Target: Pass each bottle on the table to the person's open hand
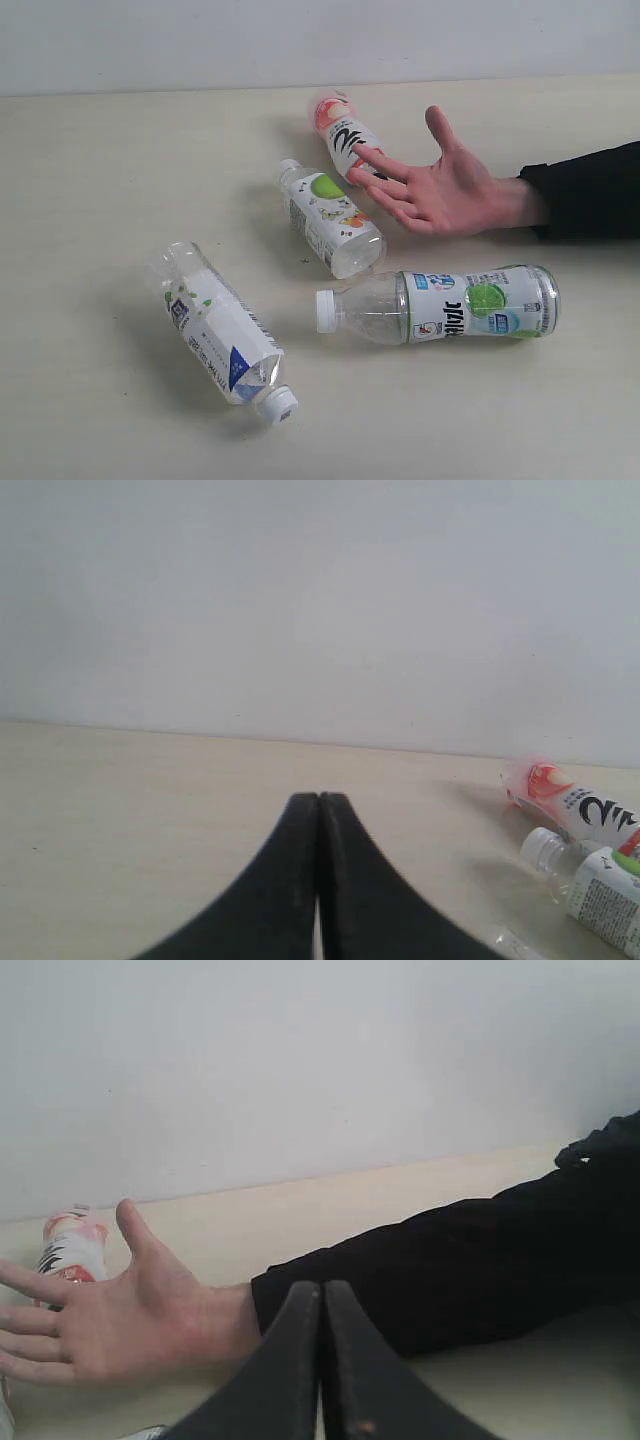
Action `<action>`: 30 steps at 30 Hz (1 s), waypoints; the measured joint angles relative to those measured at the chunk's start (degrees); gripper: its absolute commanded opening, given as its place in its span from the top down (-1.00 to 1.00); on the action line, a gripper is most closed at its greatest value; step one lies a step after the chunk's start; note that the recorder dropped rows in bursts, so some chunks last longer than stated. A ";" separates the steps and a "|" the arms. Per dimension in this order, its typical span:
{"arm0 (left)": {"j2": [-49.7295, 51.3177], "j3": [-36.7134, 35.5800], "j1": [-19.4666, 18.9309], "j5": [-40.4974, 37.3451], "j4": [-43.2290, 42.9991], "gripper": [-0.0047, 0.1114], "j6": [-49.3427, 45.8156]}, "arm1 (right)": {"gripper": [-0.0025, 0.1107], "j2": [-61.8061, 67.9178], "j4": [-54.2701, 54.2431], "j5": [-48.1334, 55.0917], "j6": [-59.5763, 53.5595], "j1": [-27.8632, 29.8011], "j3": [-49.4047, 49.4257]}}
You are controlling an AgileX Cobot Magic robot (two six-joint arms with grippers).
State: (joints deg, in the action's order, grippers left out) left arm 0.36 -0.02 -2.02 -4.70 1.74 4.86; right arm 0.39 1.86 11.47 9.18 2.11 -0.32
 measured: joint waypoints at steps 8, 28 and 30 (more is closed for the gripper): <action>0.00 0.00 0.00 0.00 0.00 0.92 0.00 | 0.96 0.00 0.00 -2.09 0.00 0.00 0.00; 0.00 0.00 0.00 0.00 0.00 0.92 0.00 | 0.96 0.00 -18.89 -19.68 4.37 0.00 0.00; 0.00 0.00 0.00 0.00 0.00 0.92 0.00 | 0.96 0.00 -20.56 -21.15 4.47 0.00 0.00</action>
State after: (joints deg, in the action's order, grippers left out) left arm 0.36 -0.02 -2.02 -4.70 1.74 4.86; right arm 0.39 -18.70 -9.68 13.65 2.11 -0.32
